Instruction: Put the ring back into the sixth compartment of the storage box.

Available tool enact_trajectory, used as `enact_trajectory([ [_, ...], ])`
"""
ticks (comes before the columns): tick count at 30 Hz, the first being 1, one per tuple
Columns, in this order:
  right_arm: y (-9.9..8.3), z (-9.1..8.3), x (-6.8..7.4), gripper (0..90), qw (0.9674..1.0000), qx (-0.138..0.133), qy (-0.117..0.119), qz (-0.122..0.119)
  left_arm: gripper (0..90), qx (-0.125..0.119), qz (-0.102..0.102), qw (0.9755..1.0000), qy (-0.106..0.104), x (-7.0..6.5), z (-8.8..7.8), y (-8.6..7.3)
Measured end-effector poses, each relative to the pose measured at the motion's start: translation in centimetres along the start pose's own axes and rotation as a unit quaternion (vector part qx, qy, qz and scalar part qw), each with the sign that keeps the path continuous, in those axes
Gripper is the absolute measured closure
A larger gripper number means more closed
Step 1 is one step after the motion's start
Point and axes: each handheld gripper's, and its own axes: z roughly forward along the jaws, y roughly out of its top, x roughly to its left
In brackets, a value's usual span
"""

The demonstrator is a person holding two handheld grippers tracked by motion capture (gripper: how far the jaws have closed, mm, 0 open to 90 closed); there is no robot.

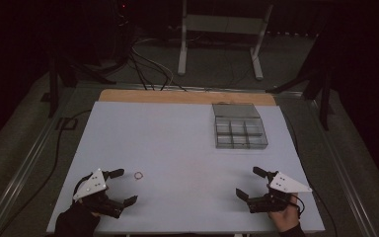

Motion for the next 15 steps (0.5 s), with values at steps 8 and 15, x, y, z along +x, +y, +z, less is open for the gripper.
enact_trajectory([
  [8, 0.03, 0.03, 0.09, 0.0, 1.0, 0.005, 0.005, 0.002, 0.5, -0.002, 0.001, 1.0, 0.001, -0.02, -0.06, 0.03],
  [15, 0.06, 0.33, 0.01, 0.0, 0.9998, 0.005, 0.005, 0.019, 0.5, -0.003, -0.002, 1.0, 0.0, 0.05, -0.1, -0.01],
])
